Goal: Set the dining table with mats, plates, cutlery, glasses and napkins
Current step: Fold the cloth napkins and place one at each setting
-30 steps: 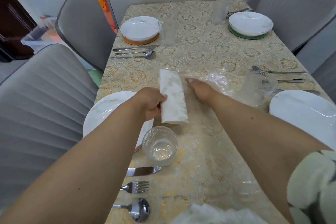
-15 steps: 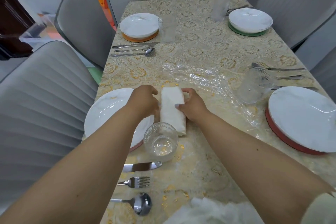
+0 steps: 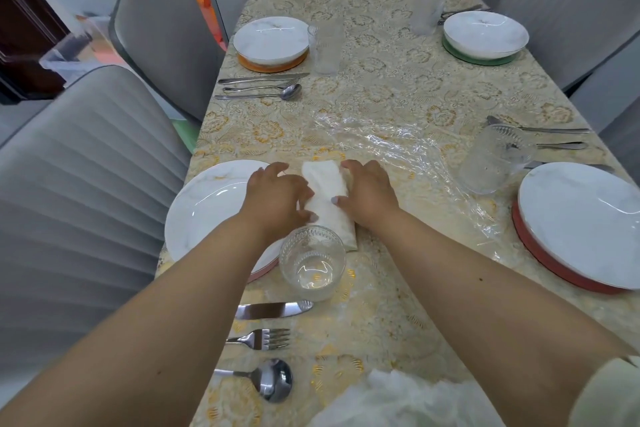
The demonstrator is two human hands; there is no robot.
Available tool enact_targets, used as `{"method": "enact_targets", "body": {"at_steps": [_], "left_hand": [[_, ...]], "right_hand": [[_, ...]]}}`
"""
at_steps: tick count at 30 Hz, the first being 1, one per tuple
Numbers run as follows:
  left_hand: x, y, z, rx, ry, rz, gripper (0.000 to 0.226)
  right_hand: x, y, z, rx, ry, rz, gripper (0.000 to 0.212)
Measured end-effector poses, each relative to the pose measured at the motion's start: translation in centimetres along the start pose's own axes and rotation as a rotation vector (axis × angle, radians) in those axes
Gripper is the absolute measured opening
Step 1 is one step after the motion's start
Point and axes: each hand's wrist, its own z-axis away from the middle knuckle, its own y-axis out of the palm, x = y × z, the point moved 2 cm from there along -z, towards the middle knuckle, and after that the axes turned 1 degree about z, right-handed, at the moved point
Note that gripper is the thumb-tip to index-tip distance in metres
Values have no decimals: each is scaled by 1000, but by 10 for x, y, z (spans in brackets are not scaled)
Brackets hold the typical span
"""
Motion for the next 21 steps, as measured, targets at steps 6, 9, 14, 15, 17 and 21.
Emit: {"method": "enact_targets", "body": {"at_steps": [6, 9, 14, 15, 17, 21], "left_hand": [[-10, -2, -11, 207, 37, -218, 61], [-16, -1, -17, 253, 50, -318, 71], [-18, 2, -24, 274, 56, -316, 85], [-16, 4, -25, 271, 58, -313, 87], [-12, 7, -27, 277, 53, -312, 90], [-8, 13, -30, 304, 47, -310, 91]], "right_hand": [[-4, -8, 0, 274, -284, 113, 84], [-15, -10, 0, 339, -305, 314, 94], [-21, -13, -1, 354, -328, 355, 108], [-20, -13, -1, 368, -338, 372, 113], [-19, -12, -2, 402, -349, 420, 123], [-21, -9, -4, 439, -347, 482, 132]]}}
